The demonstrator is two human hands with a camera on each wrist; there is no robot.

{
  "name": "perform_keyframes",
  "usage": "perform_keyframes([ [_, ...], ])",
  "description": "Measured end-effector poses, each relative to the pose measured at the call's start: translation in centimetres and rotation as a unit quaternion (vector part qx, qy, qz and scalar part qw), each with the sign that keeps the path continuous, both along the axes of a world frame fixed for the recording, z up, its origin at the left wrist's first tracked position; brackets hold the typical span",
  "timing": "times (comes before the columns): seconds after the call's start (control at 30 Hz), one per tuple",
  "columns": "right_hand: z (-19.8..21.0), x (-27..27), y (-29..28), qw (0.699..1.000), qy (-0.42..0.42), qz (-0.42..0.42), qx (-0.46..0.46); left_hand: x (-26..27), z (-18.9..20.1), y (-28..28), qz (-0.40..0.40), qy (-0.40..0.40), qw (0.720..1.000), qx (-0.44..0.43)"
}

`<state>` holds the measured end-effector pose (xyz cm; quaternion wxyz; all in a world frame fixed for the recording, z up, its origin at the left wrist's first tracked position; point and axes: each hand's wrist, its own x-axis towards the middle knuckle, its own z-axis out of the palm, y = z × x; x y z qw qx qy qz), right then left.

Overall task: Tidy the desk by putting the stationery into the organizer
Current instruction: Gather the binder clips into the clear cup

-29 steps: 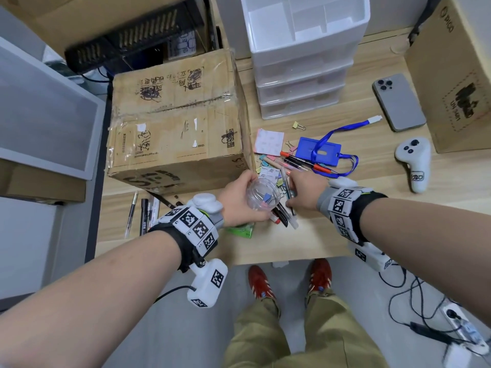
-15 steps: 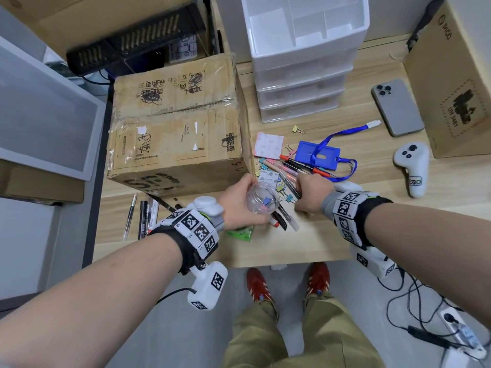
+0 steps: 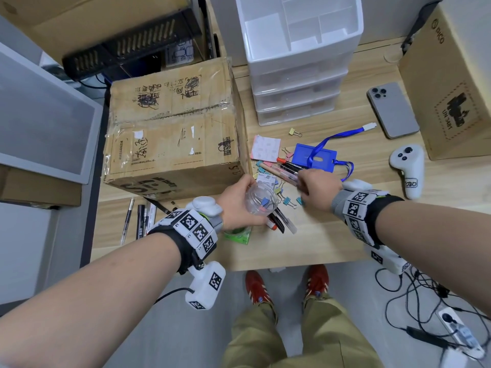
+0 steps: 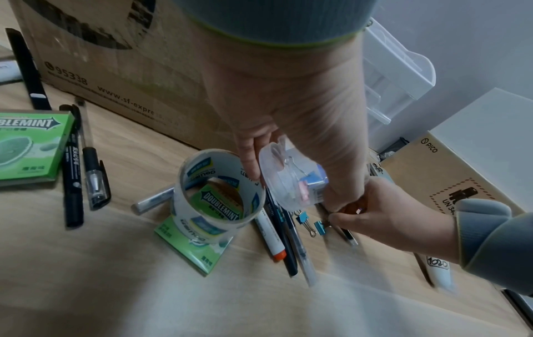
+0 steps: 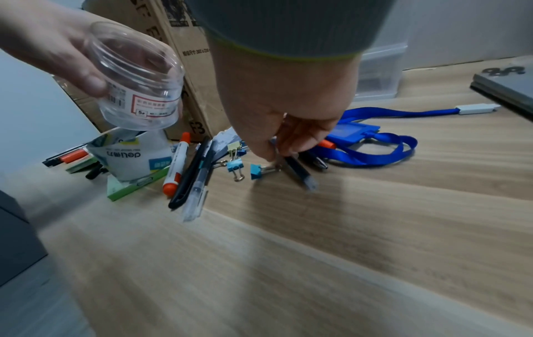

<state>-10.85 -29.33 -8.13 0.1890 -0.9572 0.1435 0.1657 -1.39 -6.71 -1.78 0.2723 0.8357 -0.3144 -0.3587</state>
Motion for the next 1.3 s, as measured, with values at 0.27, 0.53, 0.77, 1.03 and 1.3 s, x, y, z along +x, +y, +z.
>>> perform_keyframes([
  [0.27, -0.3, 0.7, 1.9, 0.996, 0.031, 0.077, 0.040, 0.3, 0.2, 0.3, 0.001, -0.004, 1.000, 0.001],
  [0.53, -0.8, 1.9, 3.5, 0.995, 0.013, 0.076, 0.062, 0.2, -0.1, 1.0, 0.014, -0.025, 1.000, 0.000],
  [0.77, -1.7, 2.0, 3.9, 0.997, 0.007, 0.074, 0.027, 0.3, 0.2, 1.1, 0.012, -0.021, 1.000, 0.003],
  [1.03, -1.5, 1.4, 3.9, 0.989, -0.055, 0.134, 0.011, 0.1, 0.5, 1.0, 0.014, -0.016, 1.000, 0.004],
  [1.3, -1.7, 0.9, 3.7, 0.989, -0.063, 0.118, 0.058, 0.0, 0.7, 0.9, 0.008, -0.018, 1.000, 0.010],
])
